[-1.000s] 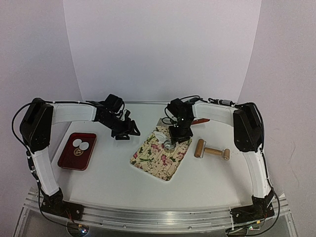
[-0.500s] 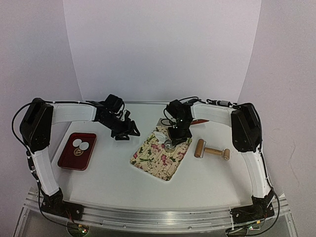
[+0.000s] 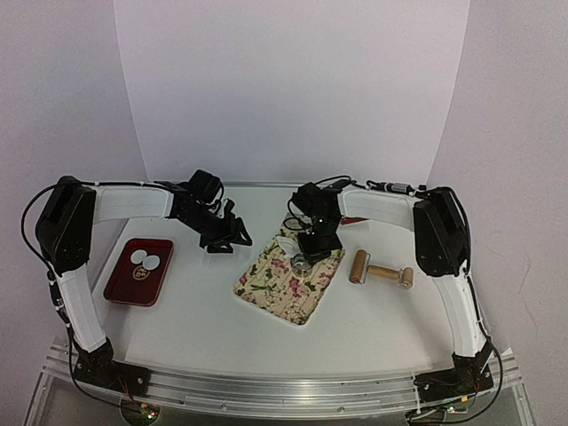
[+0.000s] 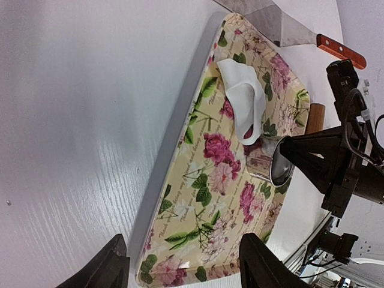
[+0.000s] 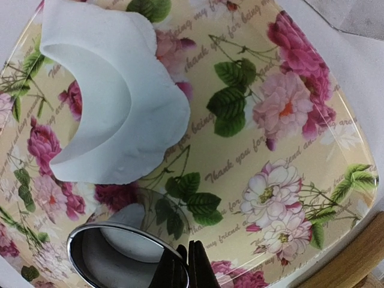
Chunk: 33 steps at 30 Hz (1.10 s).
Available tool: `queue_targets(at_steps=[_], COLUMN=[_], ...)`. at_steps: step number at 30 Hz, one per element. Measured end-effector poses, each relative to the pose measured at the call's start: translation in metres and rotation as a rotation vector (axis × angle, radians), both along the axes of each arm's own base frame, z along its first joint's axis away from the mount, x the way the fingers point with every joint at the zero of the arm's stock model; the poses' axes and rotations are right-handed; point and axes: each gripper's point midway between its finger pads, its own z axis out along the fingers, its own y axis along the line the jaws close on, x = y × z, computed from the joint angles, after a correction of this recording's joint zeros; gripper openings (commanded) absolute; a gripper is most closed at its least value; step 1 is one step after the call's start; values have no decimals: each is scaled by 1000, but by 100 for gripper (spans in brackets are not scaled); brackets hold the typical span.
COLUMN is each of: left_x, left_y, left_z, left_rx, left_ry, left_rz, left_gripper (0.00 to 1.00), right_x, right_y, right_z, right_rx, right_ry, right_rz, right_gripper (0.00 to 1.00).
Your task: Roll out the dumpling wrappers from the dough
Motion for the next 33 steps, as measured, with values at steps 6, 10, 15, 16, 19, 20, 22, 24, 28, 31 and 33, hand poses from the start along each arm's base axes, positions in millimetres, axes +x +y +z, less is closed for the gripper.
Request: queue_targets(at_steps=[6,10,15,16,19,20,22,24,28,31,33], left_x=[-5,-15,-26,-28,-32,-33,-33,-35,-46,-66,-75], left_y=[2,8,13,14,14,13,11,7,-14,-36,-52], left_z=[-7,-21,-24,-22,-10,-5,4,11,20,23,23], left_rx=[4,25,22,17,-11,-22,-44,-62,-105,-128,-141], left_ry=[16,46,47,41,15,2,-22,-40,-67,-61,-51], left_rz=[-5,-10,-28,-30,-38,-41,-48,-60,-118,-193,-238], left_gripper=[63,63,64,64,65,66,66,67,69,71,71], right_x=[-16,-35,-61,-67,-80,-83,-89,-93,-94,-93,-93], right_y=[2,3,12,14,23,25,31,34,35,35,35], right_z=[-1,0,4,5,10,11,14,16,18,19,19], right_rx=[-10,-21,-17,-16,0,5,14,19,23,21,20], right_ry=[11,31,59,66,80,81,83,82,81,79,79], right_rz=[30,61,112,126,155,163,177,179,156,133,121], right_gripper=[0,0,0,0,0,0,0,0,0,0,0])
